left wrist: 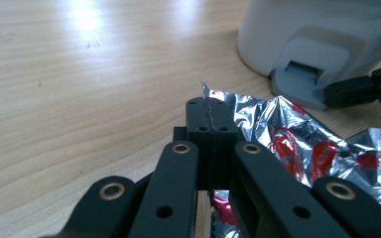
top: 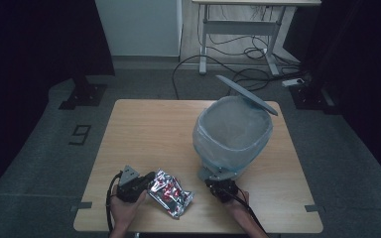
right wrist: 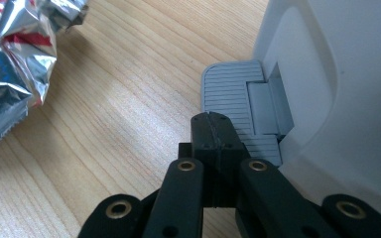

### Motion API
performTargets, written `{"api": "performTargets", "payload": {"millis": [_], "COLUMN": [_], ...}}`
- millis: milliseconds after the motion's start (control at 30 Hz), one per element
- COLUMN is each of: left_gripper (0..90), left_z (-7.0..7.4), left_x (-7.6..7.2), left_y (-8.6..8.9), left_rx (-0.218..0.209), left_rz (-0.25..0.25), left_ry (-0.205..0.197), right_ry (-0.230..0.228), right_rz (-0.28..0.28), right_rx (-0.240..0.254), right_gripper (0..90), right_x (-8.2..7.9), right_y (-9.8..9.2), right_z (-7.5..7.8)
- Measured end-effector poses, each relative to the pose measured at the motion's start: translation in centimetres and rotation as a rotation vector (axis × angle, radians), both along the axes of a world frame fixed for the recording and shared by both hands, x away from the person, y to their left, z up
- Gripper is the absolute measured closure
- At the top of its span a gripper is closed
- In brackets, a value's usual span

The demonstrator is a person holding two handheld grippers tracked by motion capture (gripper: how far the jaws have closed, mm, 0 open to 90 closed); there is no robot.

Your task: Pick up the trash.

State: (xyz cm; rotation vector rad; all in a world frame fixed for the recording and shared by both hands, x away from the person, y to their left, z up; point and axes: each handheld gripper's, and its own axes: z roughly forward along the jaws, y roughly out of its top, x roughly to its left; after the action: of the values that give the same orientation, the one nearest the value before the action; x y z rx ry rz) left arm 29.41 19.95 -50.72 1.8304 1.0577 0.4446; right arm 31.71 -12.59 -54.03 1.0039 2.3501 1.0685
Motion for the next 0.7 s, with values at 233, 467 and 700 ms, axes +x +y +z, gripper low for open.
{"api": "performTargets", "payload": {"millis": [233,467,700], "left_gripper": [90.0,90.0,90.0], "left_z": [1.1,2.2,3.0], "left_x": [-0.4,-0.7,-0.8], "left_y": [0.6,1.0,0.8], "left_rx": [-0.049,-0.082,-0.078], "left_rz": [-0.009,-0.014,-0.032], "left_ry": [-0.031,-0.055,-0.077], "right_ry": [-0.001,-0.004,-0.002], "right_rz": [-0.001,0.002,0.002], "right_rx": [0.002,-0.004,-0.002], "right_gripper": [90.0,90.0,90.0], "right_x": [0.0,0.0,0.0], "right_y": [0.0,0.0,0.0], "right_z": [0.0,0.0,0.0]}}
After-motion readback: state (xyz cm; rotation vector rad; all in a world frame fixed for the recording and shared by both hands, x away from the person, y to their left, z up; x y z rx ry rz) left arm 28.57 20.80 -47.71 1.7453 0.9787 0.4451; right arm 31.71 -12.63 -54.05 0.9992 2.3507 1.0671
